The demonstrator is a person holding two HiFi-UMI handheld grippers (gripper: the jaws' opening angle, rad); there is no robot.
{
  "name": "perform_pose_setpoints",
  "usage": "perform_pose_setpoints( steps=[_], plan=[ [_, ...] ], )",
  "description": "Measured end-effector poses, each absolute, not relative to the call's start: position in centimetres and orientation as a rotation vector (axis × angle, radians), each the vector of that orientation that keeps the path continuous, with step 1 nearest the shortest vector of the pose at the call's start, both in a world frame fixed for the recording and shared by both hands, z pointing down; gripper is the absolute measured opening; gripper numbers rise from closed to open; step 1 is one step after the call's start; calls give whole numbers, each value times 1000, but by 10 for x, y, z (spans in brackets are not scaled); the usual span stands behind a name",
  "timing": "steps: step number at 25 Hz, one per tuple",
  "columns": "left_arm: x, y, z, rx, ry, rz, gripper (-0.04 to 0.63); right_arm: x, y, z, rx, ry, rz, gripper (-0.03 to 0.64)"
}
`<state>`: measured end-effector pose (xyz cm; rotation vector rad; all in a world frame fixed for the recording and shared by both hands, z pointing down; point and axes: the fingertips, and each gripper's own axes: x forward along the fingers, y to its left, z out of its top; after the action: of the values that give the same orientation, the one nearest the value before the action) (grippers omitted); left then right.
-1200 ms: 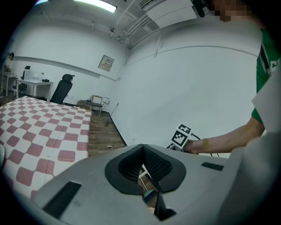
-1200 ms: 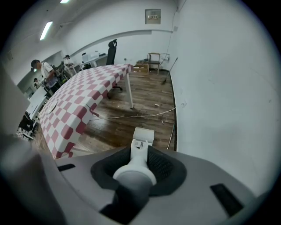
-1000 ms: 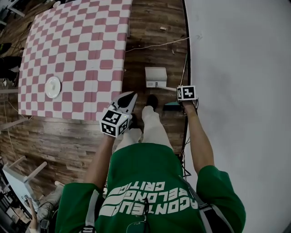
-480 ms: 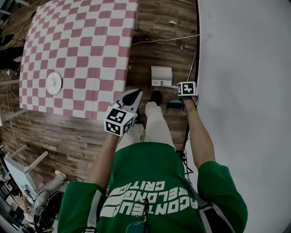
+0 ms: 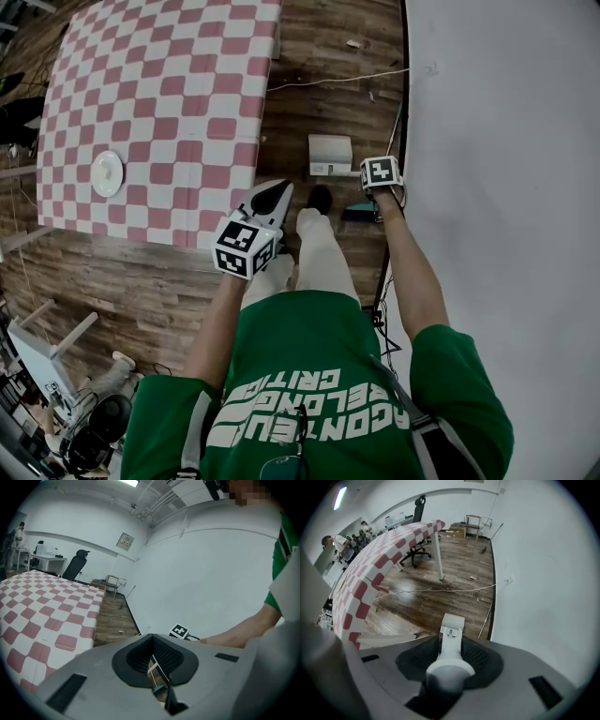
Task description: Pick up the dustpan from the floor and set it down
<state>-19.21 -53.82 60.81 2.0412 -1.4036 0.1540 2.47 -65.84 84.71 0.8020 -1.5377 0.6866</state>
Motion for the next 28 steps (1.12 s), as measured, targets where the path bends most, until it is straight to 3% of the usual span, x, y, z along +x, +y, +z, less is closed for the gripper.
perform_pose_setpoints(
  steps=[6, 24, 28],
  plan=[
    [-193, -531, 602, 2063, -1399, 169, -5, 17, -662, 833, 812, -1629, 734, 210],
    [-191, -484, 562, 2157, -1400, 102, -6, 48, -617, 618, 1326, -2181, 709, 207],
    [-179, -474, 548, 2187, -1388, 75, -6, 58, -581, 571, 1429, -2286, 639, 145]
  ],
)
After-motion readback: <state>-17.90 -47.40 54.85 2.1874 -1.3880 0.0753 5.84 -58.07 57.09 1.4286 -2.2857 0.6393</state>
